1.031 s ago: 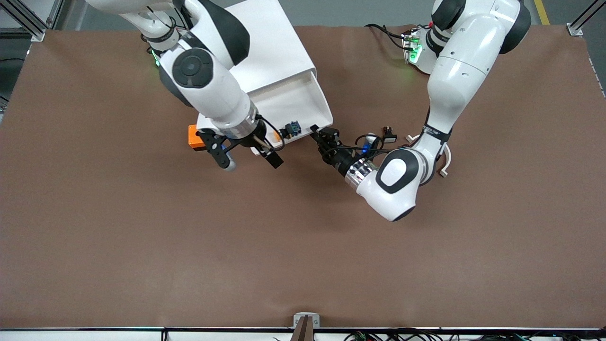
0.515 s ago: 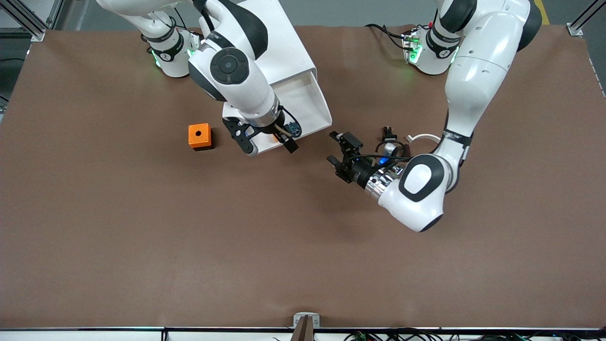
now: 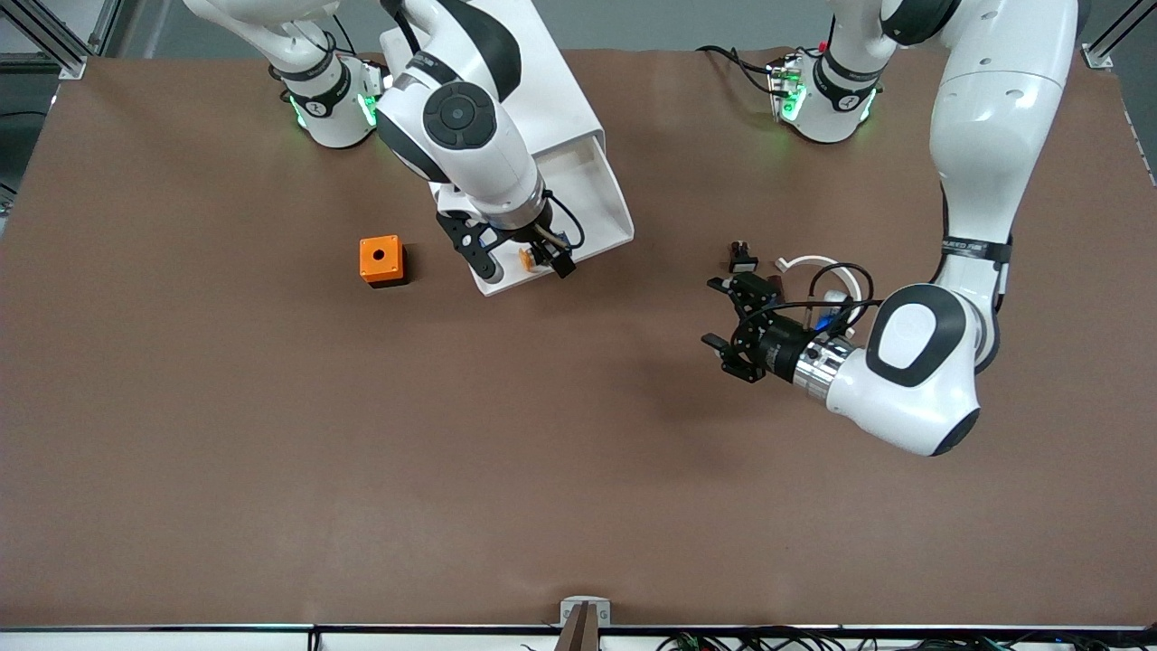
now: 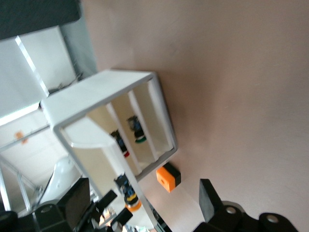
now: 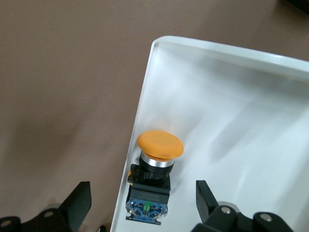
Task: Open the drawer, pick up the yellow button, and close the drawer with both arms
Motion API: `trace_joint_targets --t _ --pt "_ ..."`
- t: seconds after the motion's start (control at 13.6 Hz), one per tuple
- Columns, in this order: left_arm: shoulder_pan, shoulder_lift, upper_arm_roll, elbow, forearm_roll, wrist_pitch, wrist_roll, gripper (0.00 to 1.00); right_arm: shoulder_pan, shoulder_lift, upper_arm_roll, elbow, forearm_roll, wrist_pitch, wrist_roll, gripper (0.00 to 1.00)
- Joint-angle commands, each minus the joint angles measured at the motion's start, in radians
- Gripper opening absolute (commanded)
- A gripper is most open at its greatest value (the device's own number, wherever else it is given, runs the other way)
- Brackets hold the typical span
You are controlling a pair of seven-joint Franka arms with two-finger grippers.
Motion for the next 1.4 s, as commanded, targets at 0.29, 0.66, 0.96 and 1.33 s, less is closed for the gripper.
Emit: trace_joint_targets --t 0.29,0.66,0.96,1.33 --pt "-0.021 -0.057 0.010 -0.002 0.160 -0.005 0.402 0.99 -0.024 -0.033 0.021 -0.062 -0.015 0.043 0.024 0.58" --pt "-0.030 -0.097 0.005 0.000 0.262 0.017 0.629 0.99 -0.033 -0.033 0.037 -0.057 -0.014 0.033 0.008 0.03" --pt "-0.032 -0.129 -0.002 -0.008 0.323 0.057 0.890 0.99 -0.087 -0.022 0.037 0.114 0.032 -0.139 -0.122 0.00" --pt "-0.078 -0.164 -0.079 -0.023 0.433 0.134 1.019 0.99 -0.151 -0.025 -0.079 0.255 0.048 -0.322 -0.583 0.00"
